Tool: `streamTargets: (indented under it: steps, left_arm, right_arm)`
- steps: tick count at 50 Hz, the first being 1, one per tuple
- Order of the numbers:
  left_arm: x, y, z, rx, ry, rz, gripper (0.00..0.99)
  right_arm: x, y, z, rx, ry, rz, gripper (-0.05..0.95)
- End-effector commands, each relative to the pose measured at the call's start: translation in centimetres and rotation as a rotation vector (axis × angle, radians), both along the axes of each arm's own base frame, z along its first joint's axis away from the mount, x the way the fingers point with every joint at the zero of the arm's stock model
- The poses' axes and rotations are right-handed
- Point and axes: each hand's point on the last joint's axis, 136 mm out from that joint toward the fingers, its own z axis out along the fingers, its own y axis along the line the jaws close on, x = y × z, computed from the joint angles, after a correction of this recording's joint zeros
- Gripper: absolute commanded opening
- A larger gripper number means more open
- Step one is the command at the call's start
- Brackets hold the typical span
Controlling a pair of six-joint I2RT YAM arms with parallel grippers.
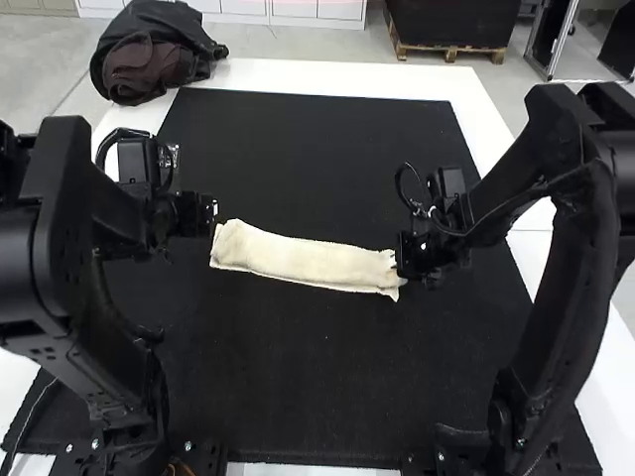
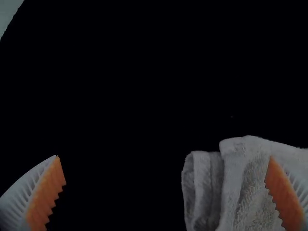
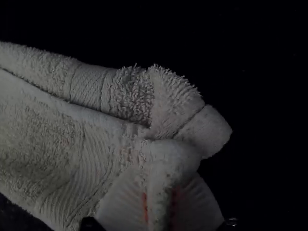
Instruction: Fold the towel.
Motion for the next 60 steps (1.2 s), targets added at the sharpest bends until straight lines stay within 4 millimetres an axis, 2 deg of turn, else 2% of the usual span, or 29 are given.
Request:
streamTargets:
  steps: [1, 8, 18, 29, 38, 48, 60]
  left_arm:
    - [0.5, 0.4, 1.5, -0.002, -0.039, 0.012, 0.972]
    - [0.4, 0.7, 1.4, -0.004, -0.034, 0.022, 0.972]
    - [0.4, 0.9, 1.4, -0.002, -0.034, 0.029, 0.972]
    - [0.5, 1.4, 1.6, 0.011, -0.042, 0.049, 0.972]
    - [0.6, 1.8, 1.8, 0.023, -0.049, 0.068, 0.972]
    - [0.6, 2.1, 1.9, 0.031, -0.052, 0.083, 0.972]
    - [0.4, 2.5, 1.6, 0.042, -0.043, 0.109, 0.972]
  right_arm:
    - [-0.1, 1.0, 0.4, 0.037, 0.014, 0.027, -0.02]
    - [-0.2, 0.5, 1.0, 0.035, 0.021, 0.022, -0.02]
    - [0.7, -1.1, 4.1, 0.057, -0.024, -0.038, -0.02]
    - [1.3, -0.2, 7.7, 0.117, -0.049, -0.046, -0.02]
    - [1.2, 2.5, 9.7, 0.15, -0.05, -0.002, -0.03]
    - [1.2, 6.7, 12.1, 0.192, -0.078, 0.07, -0.03]
    - [0.9, 10.8, 13.0, 0.238, -0.083, 0.139, -0.03]
